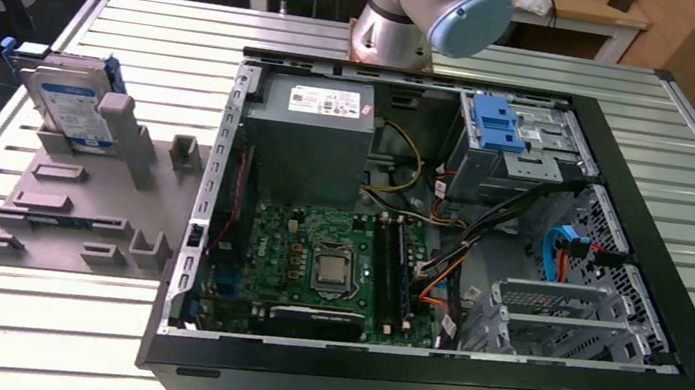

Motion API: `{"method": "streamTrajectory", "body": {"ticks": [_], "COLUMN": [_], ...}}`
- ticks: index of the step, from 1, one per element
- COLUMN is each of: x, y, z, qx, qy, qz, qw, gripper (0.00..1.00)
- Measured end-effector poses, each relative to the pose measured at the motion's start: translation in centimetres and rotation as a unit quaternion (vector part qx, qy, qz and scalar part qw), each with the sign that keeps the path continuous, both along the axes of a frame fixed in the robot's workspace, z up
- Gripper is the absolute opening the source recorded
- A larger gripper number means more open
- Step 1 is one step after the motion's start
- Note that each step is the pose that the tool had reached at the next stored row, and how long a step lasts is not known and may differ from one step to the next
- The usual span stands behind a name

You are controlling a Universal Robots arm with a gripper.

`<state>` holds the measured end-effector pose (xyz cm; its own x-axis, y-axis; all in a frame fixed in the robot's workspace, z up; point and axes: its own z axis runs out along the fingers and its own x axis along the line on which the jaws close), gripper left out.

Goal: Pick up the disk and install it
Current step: 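Pick up the disk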

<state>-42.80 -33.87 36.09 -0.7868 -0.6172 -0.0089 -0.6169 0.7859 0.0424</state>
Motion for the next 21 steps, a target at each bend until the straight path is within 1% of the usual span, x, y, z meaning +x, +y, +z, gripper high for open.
{"method": "streamTrajectory", "body": {"ticks": [2,5,6,7,9,10,13,16,17,18,19,20,21], "x": [0.0,0.0,0.0,0.0,0.0,0.0,0.0,0.0,0.0,0.0,0.0,0.0,0.0], "y": [0.0,0.0,0.0,0.0,0.0,0.0,0.0,0.0,0.0,0.0,0.0,0.0,0.0], "z": [-0.02,-0.04,-0.07,-0.09,-0.11,-0.12,-0.15,-0.17,-0.18,-0.19,-0.2,-0.2,-0.21], "qx": [0.0,0.0,0.0,0.0,0.0,0.0,0.0,0.0,0.0,0.0,0.0,0.0,0.0], "qy": [0.0,0.0,0.0,0.0,0.0,0.0,-0.0001,-0.0001,-0.0001,-0.0001,-0.0002,-0.0003,-0.0004], "qz": [0.014,0.037,0.059,0.074,0.091,0.104,0.131,0.156,0.171,0.178,0.192,0.199,0.214], "qw": [0.9999,0.9993,0.9983,0.9973,0.9959,0.9946,0.9914,0.9878,0.9853,0.9841,0.9814,0.98,0.9768], "gripper": [0.11,0.11,0.11,0.11,0.11,0.11,0.11,0.11,0.11,0.11,0.11,0.11,0.11]}}
